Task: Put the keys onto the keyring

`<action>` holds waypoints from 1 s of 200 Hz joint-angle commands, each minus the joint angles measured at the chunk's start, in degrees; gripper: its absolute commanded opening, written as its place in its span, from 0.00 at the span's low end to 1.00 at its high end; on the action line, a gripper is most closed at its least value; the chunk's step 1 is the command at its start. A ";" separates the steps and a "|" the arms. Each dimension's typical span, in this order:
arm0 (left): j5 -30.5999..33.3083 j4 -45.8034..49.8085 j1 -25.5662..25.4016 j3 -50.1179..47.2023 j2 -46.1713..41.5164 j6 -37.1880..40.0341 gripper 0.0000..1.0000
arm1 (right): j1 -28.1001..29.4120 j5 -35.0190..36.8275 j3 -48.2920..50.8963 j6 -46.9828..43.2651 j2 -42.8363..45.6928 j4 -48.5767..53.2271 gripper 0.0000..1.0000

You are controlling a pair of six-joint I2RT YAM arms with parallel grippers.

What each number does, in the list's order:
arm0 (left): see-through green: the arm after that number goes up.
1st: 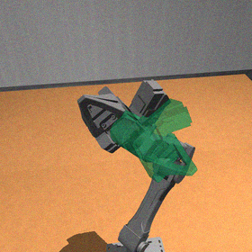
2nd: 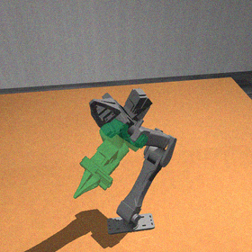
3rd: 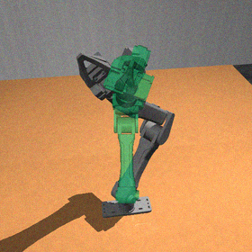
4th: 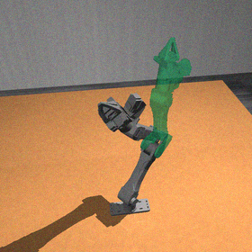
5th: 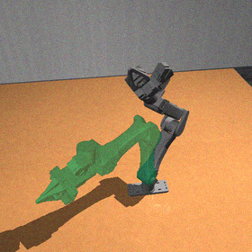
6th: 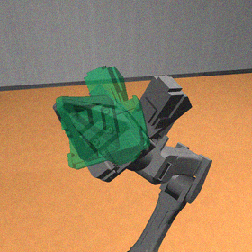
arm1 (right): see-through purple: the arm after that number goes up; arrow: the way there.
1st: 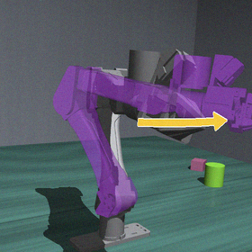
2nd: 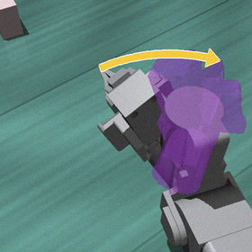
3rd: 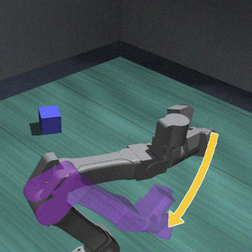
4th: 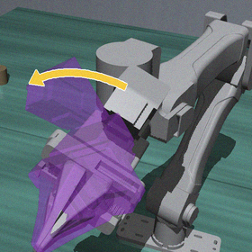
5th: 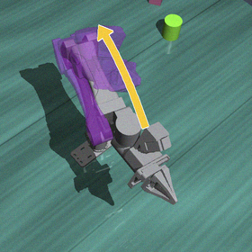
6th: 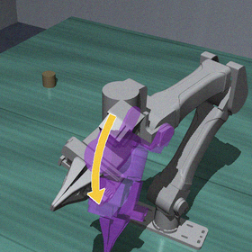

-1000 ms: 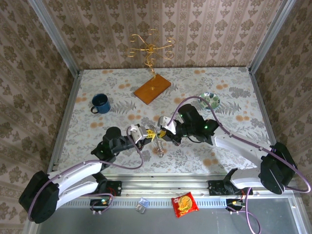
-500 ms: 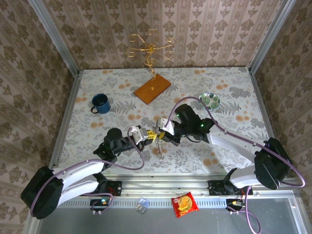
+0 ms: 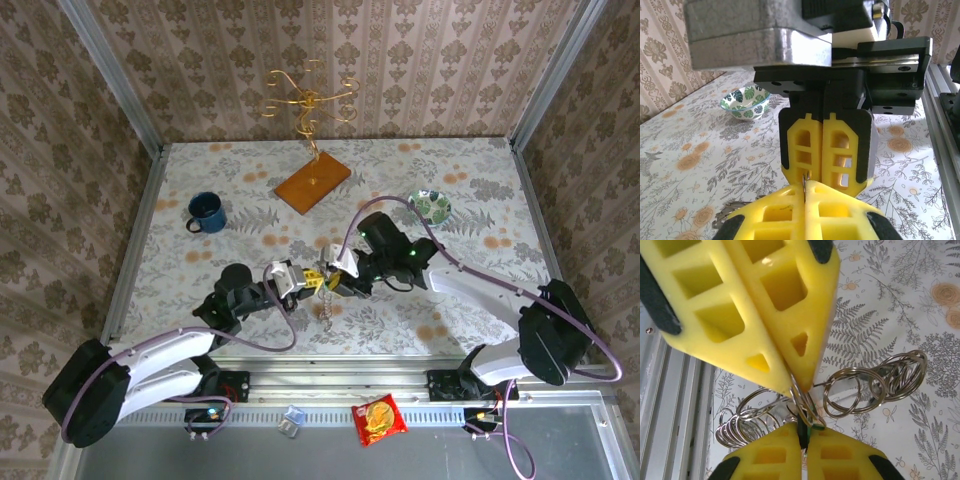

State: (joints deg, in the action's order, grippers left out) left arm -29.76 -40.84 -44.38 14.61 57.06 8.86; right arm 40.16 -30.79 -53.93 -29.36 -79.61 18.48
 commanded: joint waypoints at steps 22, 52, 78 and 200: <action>-1.08 -4.31 -0.67 -0.54 -0.06 1.61 0.00 | -1.58 -1.82 2.90 1.02 7.08 -2.60 0.32; -1.17 -5.37 -0.80 -0.82 0.27 1.00 0.00 | -1.65 -3.08 5.04 3.52 7.68 -7.81 0.31; -1.44 -6.24 -0.88 -0.83 0.60 0.65 0.00 | -1.54 -4.29 5.25 5.47 6.47 -10.92 0.27; -1.57 -9.17 -0.89 -1.12 1.97 -0.56 0.00 | -0.88 -7.28 4.89 6.97 1.80 -15.57 0.12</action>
State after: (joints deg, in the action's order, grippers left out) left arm -29.58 -44.97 -44.69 13.72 58.92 9.15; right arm 38.89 -36.34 -49.01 -23.14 -76.90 5.96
